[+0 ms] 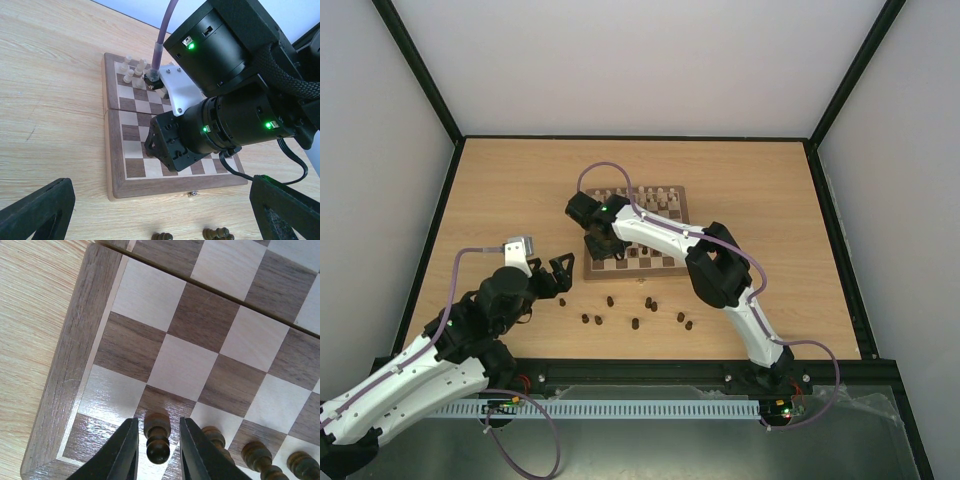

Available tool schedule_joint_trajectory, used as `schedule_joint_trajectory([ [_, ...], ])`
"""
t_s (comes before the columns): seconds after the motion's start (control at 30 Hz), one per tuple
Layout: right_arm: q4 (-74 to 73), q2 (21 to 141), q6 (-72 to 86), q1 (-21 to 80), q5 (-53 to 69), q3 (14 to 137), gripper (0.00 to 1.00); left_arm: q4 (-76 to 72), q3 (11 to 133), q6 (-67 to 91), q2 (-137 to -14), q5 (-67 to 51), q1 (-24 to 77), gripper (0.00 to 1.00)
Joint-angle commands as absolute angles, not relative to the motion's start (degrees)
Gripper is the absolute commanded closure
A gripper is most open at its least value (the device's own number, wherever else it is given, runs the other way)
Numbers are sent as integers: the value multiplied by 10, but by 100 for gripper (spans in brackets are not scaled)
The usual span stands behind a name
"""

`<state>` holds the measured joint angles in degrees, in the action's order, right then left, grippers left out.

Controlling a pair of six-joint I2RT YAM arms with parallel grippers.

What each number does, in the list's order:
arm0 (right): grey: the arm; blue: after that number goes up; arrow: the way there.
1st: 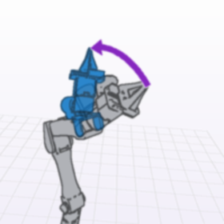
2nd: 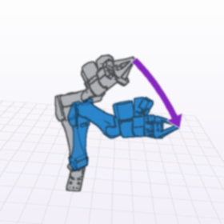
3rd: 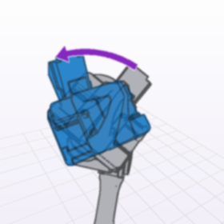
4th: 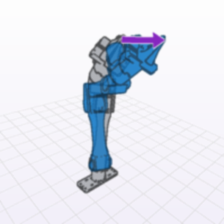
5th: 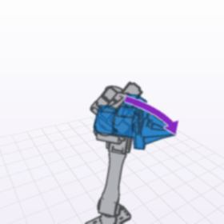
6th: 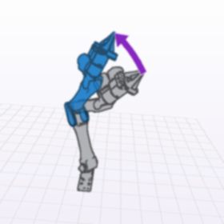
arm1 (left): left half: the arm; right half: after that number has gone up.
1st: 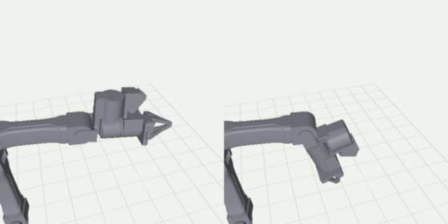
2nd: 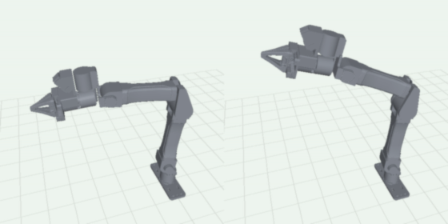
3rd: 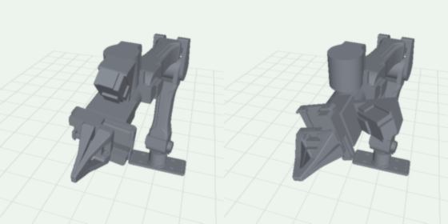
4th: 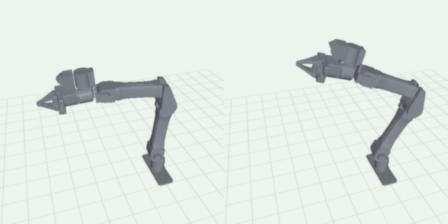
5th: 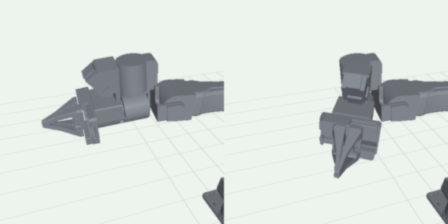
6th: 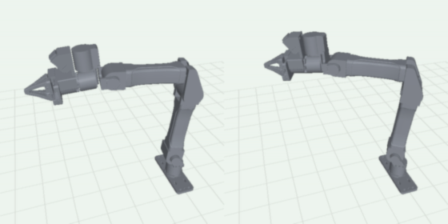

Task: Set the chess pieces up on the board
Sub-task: Place the chess piece on the chessboard, then pick up the chess piece at the center of the board.

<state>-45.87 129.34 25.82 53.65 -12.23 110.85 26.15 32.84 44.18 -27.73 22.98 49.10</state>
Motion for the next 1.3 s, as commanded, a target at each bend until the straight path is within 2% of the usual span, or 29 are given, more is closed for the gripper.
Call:
schedule_joint_trajectory([
  [0.0,-469,1280,252,539,-132,1122,75,268,339,442,-275,237,487,1],
  [0.2,-450,1226,248,539,-139,1101,65,270,343,444,-282,243,487,1],
  [0.3,-410,1150,247,540,-156,1039,55,274,346,445,-295,250,487,1],
  [0.43,-366,1037,252,541,-178,943,49,276,356,450,-332,255,488,1],
  [0.57,-322,919,262,540,-184,828,39,279,371,454,-372,256,486,1],
  [0.8,-255,748,292,540,-190,640,14,322,420,475,-461,249,481,1],
  [0.87,-240,708,298,540,-188,597,2,344,438,478,-496,230,473,1],
  [1.1,-224,637,296,539,-175,514,2,416,457,491,-602,129,446,1],
  [1.27,-209,627,295,540,-129,494,1,401,407,519,-644,62,445,1],
])
